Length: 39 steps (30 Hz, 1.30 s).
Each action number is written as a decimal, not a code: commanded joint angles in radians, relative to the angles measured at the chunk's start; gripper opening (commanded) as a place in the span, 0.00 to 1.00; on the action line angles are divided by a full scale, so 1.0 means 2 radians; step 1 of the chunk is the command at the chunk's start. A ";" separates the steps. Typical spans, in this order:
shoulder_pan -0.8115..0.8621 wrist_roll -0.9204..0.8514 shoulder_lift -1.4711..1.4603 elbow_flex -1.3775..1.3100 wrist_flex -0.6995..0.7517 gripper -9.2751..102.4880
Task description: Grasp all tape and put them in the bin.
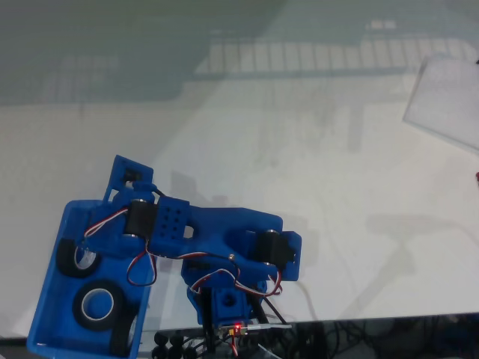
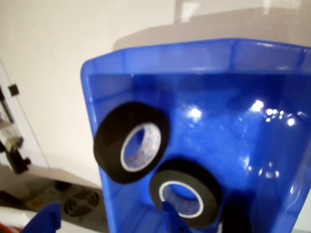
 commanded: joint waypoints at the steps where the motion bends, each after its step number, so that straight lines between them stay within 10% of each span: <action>1: 0.008 0.002 0.008 -0.005 0.002 0.34; 12: 0.189 -0.044 0.024 -0.015 -0.049 0.36; 24: 0.608 -0.160 0.219 0.247 -0.359 0.36; 39: 0.708 -0.163 0.389 0.394 -0.356 0.36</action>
